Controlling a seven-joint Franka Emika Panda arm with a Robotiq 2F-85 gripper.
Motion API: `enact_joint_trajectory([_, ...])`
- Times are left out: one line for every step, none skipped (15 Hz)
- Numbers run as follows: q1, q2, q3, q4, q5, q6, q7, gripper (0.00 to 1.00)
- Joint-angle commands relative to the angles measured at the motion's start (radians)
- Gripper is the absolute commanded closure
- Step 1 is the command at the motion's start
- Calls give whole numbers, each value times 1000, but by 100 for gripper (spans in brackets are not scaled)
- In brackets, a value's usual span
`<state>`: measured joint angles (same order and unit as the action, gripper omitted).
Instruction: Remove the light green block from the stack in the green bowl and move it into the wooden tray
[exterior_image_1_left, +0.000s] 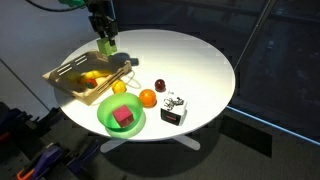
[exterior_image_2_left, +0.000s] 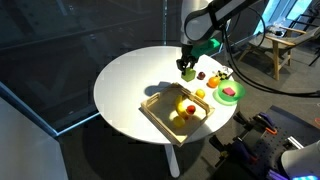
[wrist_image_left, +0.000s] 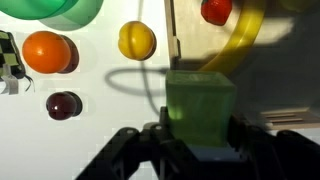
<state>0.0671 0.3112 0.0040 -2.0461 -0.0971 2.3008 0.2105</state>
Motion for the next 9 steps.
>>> enact_joint_trajectory([20,4,13,0,-4,16,-6,71])
enact_joint_trajectory([25,8,19,0,-3,19,-10,71])
enact_joint_trajectory([32,13,24,1,-2,22,-11,71])
enact_joint_trajectory([41,19,29,0,-5,32,-7,71])
enact_joint_trajectory([51,25,31,-1,-13,43,0,71])
enact_joint_trajectory([62,35,35,-2,-18,60,4,71])
enact_joint_trajectory([74,45,36,-2,-25,73,10,71])
enact_joint_trajectory([87,57,40,-1,-25,87,9,71])
enact_joint_trajectory([100,69,41,2,-28,100,11,71])
